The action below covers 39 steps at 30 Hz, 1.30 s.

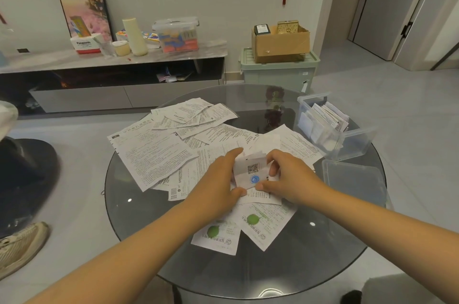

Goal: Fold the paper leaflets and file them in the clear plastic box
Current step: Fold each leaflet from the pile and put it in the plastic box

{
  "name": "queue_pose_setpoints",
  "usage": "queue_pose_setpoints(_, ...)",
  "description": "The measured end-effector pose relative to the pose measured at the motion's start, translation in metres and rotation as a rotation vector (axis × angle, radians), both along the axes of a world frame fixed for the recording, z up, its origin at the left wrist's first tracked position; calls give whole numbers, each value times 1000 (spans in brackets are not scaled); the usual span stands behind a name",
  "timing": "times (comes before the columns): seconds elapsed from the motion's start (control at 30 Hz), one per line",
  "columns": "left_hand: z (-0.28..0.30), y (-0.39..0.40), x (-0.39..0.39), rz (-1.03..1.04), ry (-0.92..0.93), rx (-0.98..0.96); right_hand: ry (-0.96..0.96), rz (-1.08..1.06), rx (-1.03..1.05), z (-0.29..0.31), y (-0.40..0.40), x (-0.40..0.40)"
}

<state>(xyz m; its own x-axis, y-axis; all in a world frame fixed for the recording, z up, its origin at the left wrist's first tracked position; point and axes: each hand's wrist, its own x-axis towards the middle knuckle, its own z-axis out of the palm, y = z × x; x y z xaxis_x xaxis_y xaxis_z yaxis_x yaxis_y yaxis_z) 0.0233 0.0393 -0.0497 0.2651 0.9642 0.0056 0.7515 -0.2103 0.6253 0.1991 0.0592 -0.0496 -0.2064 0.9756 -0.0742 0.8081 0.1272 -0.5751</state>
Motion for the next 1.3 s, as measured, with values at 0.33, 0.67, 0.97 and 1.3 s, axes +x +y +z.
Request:
queue_pose_setpoints(0.33,-5,8,1,37,20,13,-36,-84,46,-5,2,1)
queue_pose_setpoints(0.67,-3,11,-3,-77,297,249,-225,259,262,-4,4,0)
queue_pose_setpoints(0.97,0,10,-8,-118,223,211,-304,375,353,1,6,6)
queue_pose_setpoints(1.3,1,9,1,23,19,68,-29,141,200,-3,1,1)
